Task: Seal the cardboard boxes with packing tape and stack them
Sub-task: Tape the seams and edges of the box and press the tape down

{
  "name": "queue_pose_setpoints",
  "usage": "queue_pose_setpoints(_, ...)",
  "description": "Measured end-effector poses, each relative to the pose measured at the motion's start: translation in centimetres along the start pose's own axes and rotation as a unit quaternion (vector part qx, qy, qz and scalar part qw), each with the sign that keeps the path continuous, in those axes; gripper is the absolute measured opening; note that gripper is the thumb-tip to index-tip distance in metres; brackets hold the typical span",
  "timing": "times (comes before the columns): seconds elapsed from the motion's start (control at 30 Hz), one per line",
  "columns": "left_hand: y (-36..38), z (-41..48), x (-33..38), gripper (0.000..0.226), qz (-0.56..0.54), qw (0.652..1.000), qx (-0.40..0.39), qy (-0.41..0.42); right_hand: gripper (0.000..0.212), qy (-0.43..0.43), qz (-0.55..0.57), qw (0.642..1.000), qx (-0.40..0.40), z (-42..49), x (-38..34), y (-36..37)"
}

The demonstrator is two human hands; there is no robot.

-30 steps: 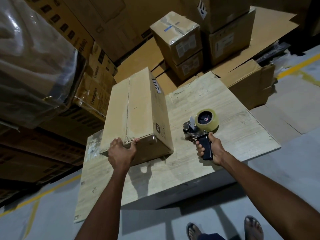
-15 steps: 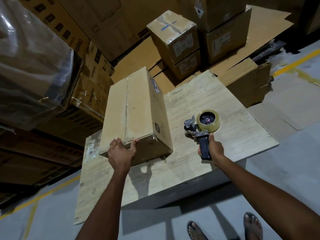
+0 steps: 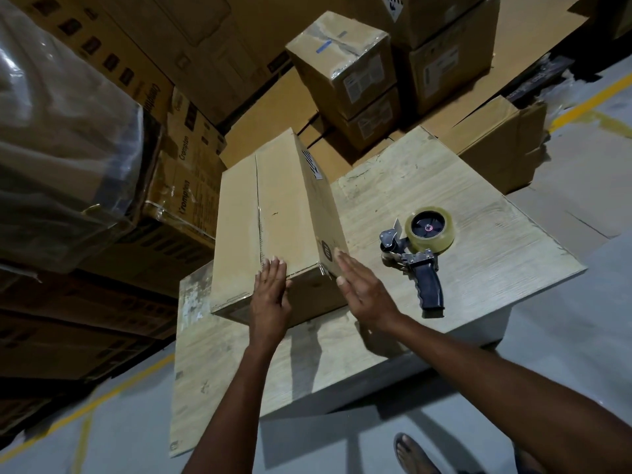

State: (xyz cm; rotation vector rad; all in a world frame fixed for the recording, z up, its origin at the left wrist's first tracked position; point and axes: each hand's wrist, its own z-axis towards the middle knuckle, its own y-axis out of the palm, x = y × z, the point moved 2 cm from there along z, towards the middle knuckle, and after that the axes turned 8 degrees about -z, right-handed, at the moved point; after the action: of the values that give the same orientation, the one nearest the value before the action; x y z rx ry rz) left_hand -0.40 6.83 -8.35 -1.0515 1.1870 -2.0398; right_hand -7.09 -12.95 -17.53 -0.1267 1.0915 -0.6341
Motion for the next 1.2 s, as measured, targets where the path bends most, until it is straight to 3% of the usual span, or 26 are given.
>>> queue_pose_setpoints(0.1,0.0,-0.1,-0.5,0.062,-0.005,1.0,0.005,0.01,0.056,-0.064,0.009,0.998,-0.01,1.5,-0.8,1.8)
queue_pose_setpoints(0.33,0.3,0.2,-1.9,0.071,0.014,0.998,0.014,0.058,0.063,-0.094,-0.045,0.994,-0.027,-0.2,1.0,3.1)
queue_pose_setpoints(0.43,0.6,0.2,-1.8,0.068,0.001,0.997,0.032,0.066,0.051,-0.111,-0.084,0.99,0.029,-0.4,1.7,1.6)
queue_pose_setpoints(0.5,0.7,0.1,-1.6,0.065,-0.007,0.997,0.044,0.068,0.038,-0.065,-0.063,0.99,0.112,0.0,1.0,0.5)
queue_pose_setpoints(0.57,0.8,0.1,-1.5,0.061,-0.01,0.997,0.051,0.061,0.033,-0.004,-0.025,0.989,0.146,0.7,-0.3,-0.3)
queue_pose_setpoints(0.7,0.9,0.0,-1.4,0.057,-0.012,0.997,0.051,0.052,0.037,0.075,0.024,0.99,0.115,2.1,-2.3,-0.7)
queue_pose_setpoints(1.0,0.9,0.1,-1.3,0.056,-0.013,0.998,0.044,0.035,0.03,0.161,0.094,0.979,0.079,2.5,-3.9,-0.2)
queue_pose_setpoints(1.2,0.7,0.2,-1.1,0.056,-0.015,0.999,0.033,0.025,0.019,0.164,0.099,0.978,0.079,2.2,-3.9,0.0)
